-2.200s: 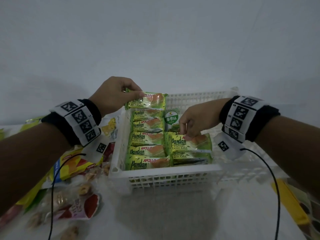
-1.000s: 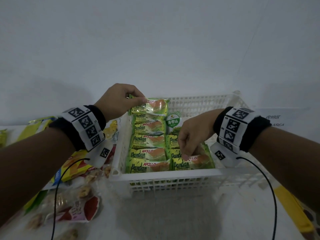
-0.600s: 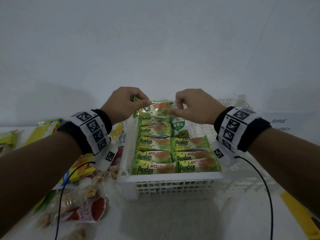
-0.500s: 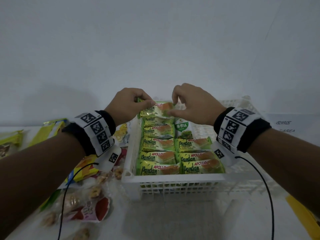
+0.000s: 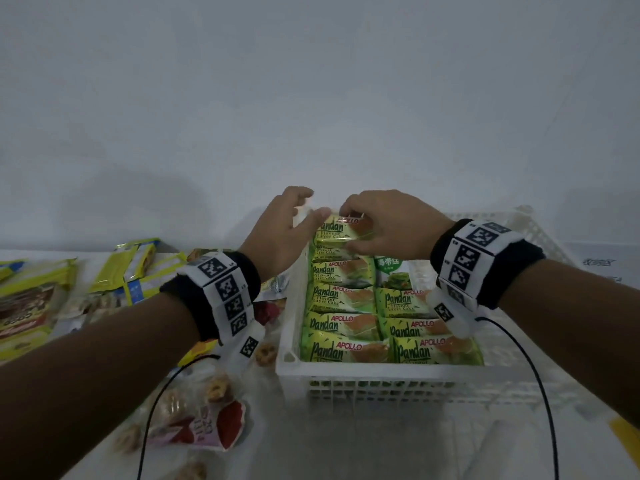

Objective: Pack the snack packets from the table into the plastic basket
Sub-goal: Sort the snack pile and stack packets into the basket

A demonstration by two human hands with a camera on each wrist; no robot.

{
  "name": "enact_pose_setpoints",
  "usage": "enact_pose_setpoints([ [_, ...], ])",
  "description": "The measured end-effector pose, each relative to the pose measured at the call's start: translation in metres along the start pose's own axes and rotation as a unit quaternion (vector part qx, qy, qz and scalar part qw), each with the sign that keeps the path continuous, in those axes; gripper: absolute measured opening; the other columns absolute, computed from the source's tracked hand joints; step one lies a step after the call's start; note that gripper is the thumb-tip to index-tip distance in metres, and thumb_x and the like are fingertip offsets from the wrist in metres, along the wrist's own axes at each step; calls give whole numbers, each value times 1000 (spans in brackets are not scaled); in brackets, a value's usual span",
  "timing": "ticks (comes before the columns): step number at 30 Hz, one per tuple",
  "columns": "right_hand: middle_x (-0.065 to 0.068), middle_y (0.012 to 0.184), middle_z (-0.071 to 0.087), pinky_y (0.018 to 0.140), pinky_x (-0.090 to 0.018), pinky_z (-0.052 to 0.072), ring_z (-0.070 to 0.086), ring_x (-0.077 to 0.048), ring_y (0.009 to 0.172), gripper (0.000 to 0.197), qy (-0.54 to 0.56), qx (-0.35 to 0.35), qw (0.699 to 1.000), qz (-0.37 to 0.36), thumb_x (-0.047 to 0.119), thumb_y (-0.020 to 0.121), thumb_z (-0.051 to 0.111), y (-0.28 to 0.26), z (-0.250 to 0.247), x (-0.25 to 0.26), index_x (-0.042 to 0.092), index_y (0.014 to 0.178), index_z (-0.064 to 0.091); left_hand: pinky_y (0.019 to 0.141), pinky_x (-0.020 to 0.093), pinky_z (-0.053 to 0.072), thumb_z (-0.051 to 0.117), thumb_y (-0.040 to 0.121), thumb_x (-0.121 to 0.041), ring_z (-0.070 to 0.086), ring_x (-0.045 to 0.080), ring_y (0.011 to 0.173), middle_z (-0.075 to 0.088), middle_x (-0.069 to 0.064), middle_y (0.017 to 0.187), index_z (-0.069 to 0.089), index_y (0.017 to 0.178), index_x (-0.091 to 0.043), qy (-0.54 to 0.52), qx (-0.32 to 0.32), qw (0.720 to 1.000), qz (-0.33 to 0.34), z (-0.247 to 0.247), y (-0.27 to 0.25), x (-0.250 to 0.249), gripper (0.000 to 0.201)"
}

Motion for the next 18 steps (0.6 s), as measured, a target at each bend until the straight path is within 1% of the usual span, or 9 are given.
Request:
enact_pose_setpoints([
  [1, 7, 110, 61, 86, -39, 50, 56, -15, 98, 45, -4, 11, 1000, 17, 52, 89, 70, 1, 1, -6, 27, 123, 56, 110, 37, 40, 53, 99, -55, 43, 16, 137, 44, 3, 152, 37, 150, -22, 17, 6, 1000, -11, 2, -2, 8, 62],
  [2, 6, 111, 61, 87, -39, 50, 56, -15, 98, 45, -8, 25, 999, 35, 52, 89, 70, 1, 2, -12, 26, 124, 56, 117, 41, 34, 50, 99, -57, 33, 18, 145, 32, 4, 160, 26, 157, -21, 26, 19, 999, -27, 6, -5, 16, 72],
  [4, 5, 113, 61, 87, -38, 50, 56, -16, 99, 46, -22, 53, 996, 62, 52, 90, 69, 2, 8, -24, 24, 125, 57, 123, 47, 25, 49, 98, -62, 19, 18, 153, 13, 0, 169, 8, 162, -22, 12, 50, 997, -63, 14, -12, 30, 86],
  [6, 4, 112, 58, 87, -36, 51, 56, -16, 97, 44, -32, 76, 994, 77, 50, 91, 69, 3, 16, -30, 23, 124, 58, 124, 49, 22, 51, 96, -63, 14, 18, 155, 4, -4, 170, -2, 163, -25, -40, 79, 991, -99, 23, -19, 37, 93],
  [10, 5, 102, 56, 82, -35, 51, 55, -16, 90, 41, -45, 114, 988, 91, 50, 91, 69, 9, 34, -36, 23, 121, 59, 123, 40, 23, 53, 99, -54, 18, 18, 154, 3, -7, 170, -6, 162, -30, -113, 116, 974, -160, 42, -29, 43, 89],
  [12, 7, 100, 58, 80, -35, 51, 56, -16, 90, 43, -41, 123, 987, 96, 51, 90, 70, 12, 43, -40, 24, 121, 60, 121, 34, 21, 48, 104, -48, 16, 15, 154, 2, -8, 169, -8, 162, -29, -105, 121, 975, -154, 47, -31, 47, 82],
  [15, 7, 103, 61, 81, -36, 51, 59, -17, 94, 42, -35, 126, 986, 101, 51, 89, 72, 16, 50, -46, 25, 119, 61, 120, 28, 18, 40, 109, -38, 11, 14, 155, 3, -8, 169, -7, 162, -24, -92, 114, 978, -146, 48, -32, 51, 72],
  [17, 7, 104, 61, 82, -36, 52, 58, -17, 94, 42, -34, 127, 986, 99, 50, 89, 72, 19, 52, -48, 25, 121, 61, 111, 20, 18, 37, 110, -33, 11, 9, 153, 4, -6, 169, -8, 162, -22, -82, 117, 979, -143, 48, -31, 50, 69],
  [18, 7, 104, 61, 83, -36, 52, 58, -17, 94, 43, -33, 125, 987, 99, 50, 89, 73, 20, 52, -49, 25, 122, 62, 107, 17, 19, 35, 111, -31, 17, 5, 147, 6, -4, 169, -9, 162, -21, -71, 119, 981, -140, 48, -31, 50, 68],
])
Point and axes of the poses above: each hand's wrist, its own y-axis towards the middle knuckle, its own z-axis out of the palm, x = y × z, the point moved 6 cm from there along y, towards the middle knuckle
